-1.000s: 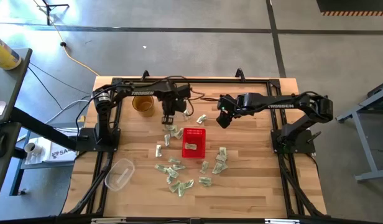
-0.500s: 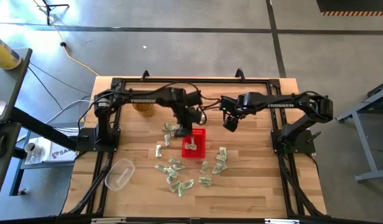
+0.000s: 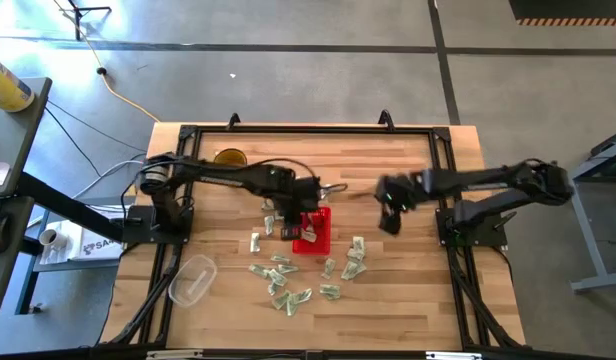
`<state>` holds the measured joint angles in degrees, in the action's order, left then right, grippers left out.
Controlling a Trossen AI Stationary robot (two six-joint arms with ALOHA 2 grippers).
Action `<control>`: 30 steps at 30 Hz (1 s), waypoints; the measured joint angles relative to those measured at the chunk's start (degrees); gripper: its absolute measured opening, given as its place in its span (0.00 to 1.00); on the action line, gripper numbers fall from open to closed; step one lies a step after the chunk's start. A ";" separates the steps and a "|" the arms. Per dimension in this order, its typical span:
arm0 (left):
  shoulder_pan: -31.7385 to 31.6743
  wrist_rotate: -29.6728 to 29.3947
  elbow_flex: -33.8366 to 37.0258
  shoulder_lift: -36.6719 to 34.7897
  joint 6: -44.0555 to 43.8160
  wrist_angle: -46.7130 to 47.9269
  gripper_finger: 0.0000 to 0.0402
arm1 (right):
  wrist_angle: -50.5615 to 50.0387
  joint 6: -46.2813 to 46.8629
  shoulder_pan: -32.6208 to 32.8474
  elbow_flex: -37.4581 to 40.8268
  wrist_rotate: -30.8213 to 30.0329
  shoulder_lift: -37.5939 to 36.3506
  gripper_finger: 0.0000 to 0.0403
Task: Pick and place Stevia / Truvia into bins
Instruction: Put the white stevia packet into the red basket
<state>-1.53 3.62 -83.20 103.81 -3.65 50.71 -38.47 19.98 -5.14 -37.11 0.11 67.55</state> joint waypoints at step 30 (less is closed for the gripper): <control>15.70 -20.76 37.54 -40.96 -60.58 -15.90 0.39 | 27.51 -24.68 -9.21 -6.36 2.66 14.57 0.59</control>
<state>14.17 -17.13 -45.66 62.85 -64.23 34.81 -10.96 -4.71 -14.35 -43.47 2.78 82.12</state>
